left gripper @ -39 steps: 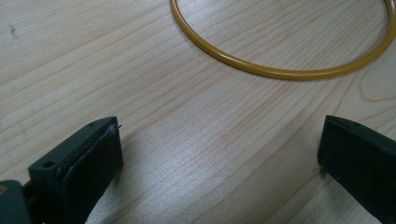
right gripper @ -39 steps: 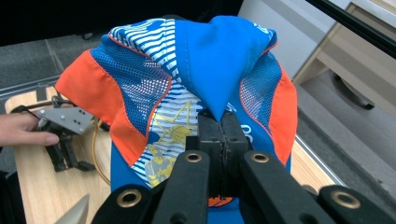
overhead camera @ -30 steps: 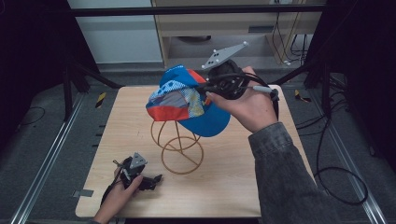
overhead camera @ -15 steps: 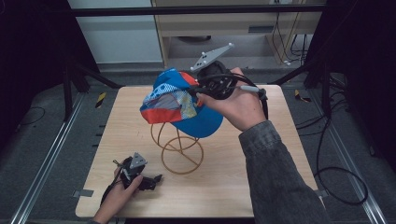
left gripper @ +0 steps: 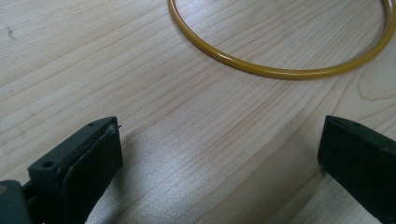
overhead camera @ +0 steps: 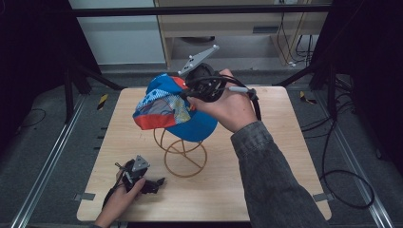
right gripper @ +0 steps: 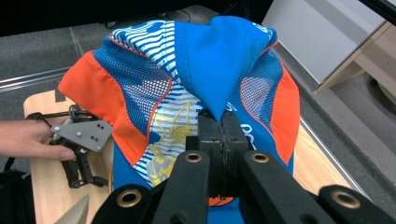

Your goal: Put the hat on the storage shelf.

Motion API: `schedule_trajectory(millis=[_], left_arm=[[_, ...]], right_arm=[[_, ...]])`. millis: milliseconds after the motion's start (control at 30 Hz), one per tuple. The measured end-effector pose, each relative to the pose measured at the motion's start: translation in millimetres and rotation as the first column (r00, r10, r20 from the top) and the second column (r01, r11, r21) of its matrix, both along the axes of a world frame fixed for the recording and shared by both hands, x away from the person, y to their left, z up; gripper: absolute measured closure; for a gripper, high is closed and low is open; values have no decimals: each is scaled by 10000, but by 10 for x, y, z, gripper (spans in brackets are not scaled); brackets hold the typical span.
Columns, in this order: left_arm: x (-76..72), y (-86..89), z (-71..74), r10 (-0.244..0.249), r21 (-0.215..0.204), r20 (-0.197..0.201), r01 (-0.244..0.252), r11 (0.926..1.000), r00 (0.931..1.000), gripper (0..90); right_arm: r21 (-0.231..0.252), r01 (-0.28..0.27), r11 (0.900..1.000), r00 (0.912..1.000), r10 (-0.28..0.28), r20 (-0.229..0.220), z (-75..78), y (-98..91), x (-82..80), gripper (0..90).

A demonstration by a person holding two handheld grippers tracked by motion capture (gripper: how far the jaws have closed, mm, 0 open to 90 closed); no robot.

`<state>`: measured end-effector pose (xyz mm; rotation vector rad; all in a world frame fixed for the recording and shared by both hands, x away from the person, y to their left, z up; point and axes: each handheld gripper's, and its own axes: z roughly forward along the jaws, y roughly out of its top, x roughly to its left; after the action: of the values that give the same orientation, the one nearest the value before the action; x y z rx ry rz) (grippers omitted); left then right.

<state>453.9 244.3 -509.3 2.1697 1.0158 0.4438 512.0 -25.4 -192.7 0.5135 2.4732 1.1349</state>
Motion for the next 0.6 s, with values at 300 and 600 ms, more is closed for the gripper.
schedule_trajectory(millis=[300, 600], left_arm=[[-1, -3, 2, 30, 22, -5, -30, 10000, 10000, 0], [1, -4, 1, 21, 17, -8, -21, 10000, 10000, 0]], right_arm=[[-389, -219, 9990, 9997, 215, -96, -61, 166, -11, 900], [-637, -324, 9974, 9990, 303, -343, -169, 292, 57, 900]])
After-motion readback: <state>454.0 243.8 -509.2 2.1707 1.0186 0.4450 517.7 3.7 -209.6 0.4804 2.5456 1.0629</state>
